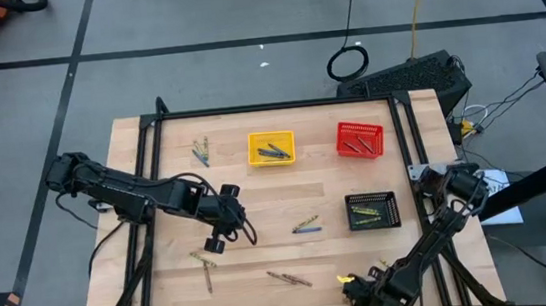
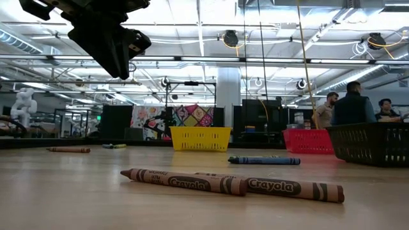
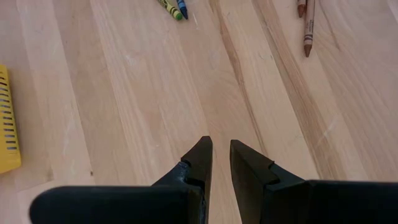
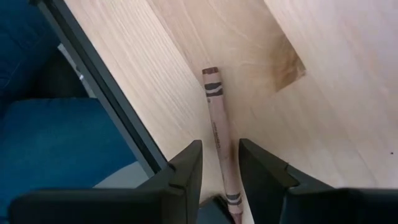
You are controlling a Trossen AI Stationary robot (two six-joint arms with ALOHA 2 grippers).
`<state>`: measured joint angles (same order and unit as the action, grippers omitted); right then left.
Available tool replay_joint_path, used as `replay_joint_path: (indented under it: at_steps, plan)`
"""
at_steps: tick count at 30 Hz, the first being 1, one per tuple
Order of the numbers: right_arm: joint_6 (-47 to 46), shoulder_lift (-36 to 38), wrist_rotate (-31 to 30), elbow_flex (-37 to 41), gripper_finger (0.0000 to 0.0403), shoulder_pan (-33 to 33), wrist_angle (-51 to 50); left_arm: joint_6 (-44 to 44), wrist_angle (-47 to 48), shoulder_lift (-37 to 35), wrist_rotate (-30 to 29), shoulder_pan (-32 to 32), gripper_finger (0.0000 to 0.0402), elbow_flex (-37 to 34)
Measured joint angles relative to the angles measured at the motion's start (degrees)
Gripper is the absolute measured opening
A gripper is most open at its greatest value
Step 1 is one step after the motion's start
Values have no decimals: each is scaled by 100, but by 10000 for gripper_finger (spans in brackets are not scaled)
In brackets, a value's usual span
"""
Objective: Sort crayons
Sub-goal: Put the brown crayon into the red bin
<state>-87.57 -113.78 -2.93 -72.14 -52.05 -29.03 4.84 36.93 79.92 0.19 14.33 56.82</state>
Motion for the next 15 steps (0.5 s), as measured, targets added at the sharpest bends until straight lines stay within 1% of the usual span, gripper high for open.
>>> replay_joint_path:
  at_steps: [4,10,15]
  plan:
    - [-47,-55,0,-15,98,-1,-106,0,0,0,0,0,57,0]
    - [-605,-64,74,-20,97,14,-706,0,0,0,0,0,57,2]
    - [-601,-69,147,-20,96,48,-783,0,0,0,0,0,57,0]
